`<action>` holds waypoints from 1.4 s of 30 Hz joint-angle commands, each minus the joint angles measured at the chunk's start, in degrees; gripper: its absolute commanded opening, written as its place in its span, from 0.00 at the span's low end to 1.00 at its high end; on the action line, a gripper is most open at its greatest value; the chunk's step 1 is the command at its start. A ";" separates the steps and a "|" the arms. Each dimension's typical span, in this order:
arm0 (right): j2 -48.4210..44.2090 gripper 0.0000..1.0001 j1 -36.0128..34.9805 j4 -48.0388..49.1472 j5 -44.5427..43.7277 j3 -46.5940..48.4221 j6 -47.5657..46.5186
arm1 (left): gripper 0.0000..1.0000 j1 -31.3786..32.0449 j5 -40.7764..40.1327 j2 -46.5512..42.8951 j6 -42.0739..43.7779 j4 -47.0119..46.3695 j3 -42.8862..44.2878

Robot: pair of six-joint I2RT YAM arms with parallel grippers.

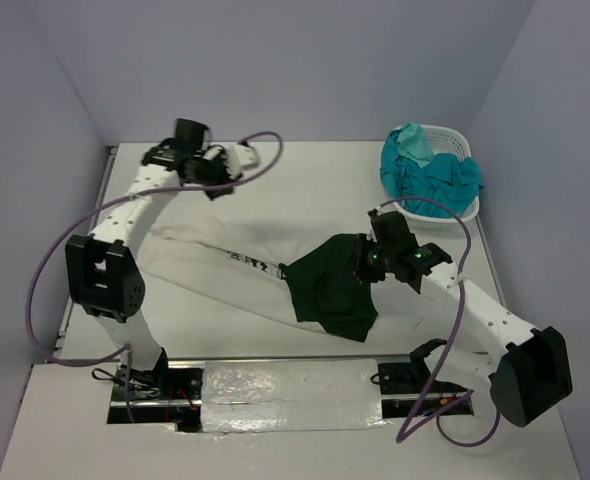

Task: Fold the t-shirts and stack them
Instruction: Fold the other side of the tshirt into a rectangle

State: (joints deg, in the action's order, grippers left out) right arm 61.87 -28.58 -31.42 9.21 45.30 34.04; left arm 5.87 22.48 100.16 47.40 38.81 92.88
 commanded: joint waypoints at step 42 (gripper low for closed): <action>11.88 0.00 6.34 14.11 9.51 -12.43 -4.78 | 0.54 38.60 0.64 21.74 -39.31 -11.91 -0.59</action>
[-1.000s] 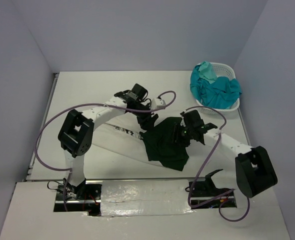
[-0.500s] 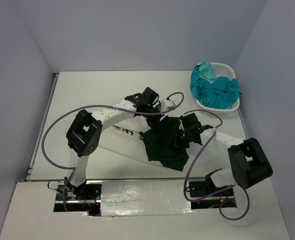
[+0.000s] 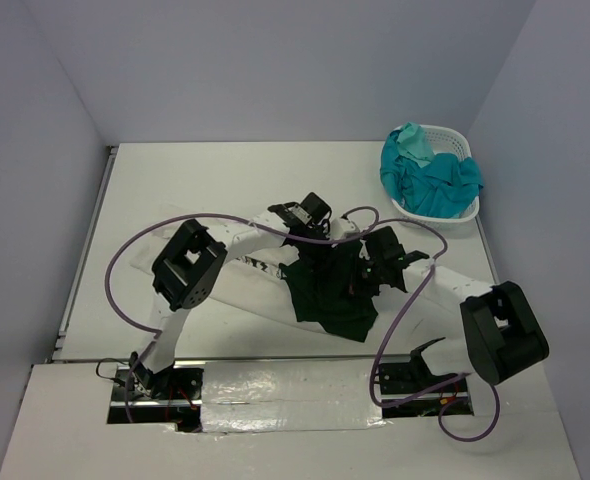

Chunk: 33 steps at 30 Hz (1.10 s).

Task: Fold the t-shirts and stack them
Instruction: Fold the other side of the tshirt into a rectangle

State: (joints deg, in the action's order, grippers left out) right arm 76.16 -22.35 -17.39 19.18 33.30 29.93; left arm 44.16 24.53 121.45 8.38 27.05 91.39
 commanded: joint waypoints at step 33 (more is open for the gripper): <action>-32.22 0.00 -31.51 -34.38 -14.96 9.68 19.98 | 0.00 0.66 -6.52 -28.81 10.60 17.78 -10.27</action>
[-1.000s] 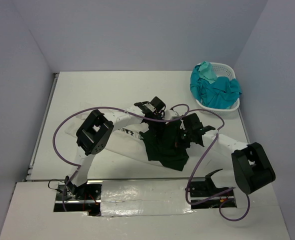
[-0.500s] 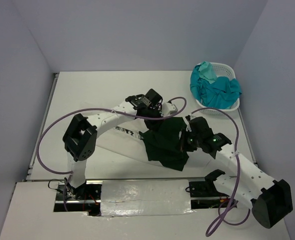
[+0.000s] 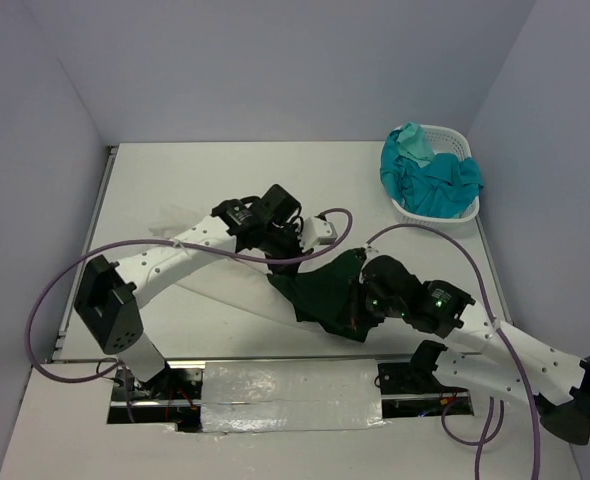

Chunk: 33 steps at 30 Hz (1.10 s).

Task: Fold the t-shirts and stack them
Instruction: Fold the other side of the tshirt into a rectangle

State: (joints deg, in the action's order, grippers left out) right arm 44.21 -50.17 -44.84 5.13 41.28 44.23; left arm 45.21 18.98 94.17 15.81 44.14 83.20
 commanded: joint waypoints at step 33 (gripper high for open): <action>36.29 0.00 25.83 19.79 -4.60 8.11 -15.22 | 0.00 -5.84 -15.56 20.79 -14.14 -13.99 5.40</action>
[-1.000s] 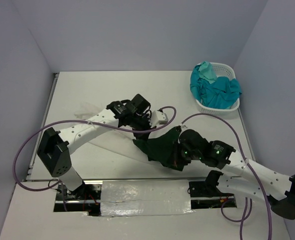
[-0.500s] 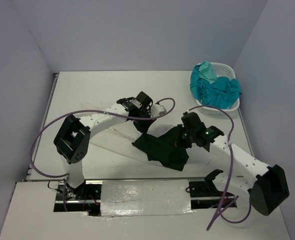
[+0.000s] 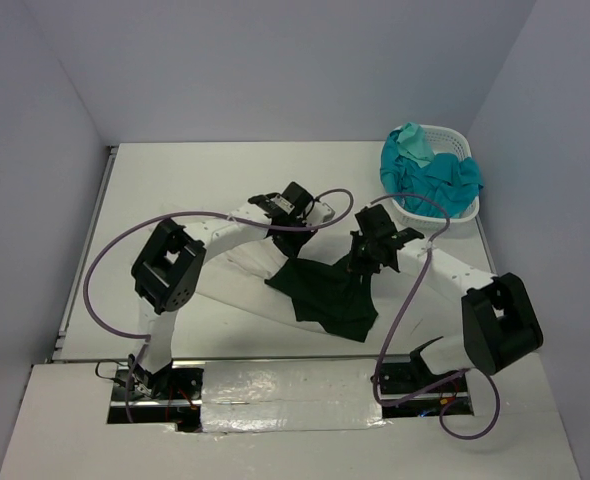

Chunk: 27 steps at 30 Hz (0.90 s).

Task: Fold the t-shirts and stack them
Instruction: Fold the other side of the tshirt into a rectangle

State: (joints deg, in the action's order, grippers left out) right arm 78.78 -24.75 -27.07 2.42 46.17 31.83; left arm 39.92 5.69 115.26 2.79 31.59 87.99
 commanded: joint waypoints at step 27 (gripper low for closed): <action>-16.55 0.82 5.15 -13.11 6.89 -7.63 10.60 | 0.86 -44.65 -4.73 -12.70 9.77 5.41 -2.20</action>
State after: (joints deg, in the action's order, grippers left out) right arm 64.55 -19.55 -39.20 4.82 45.98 35.18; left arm 1.83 2.13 103.02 8.99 36.47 89.10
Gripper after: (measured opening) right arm 0.818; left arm 0.848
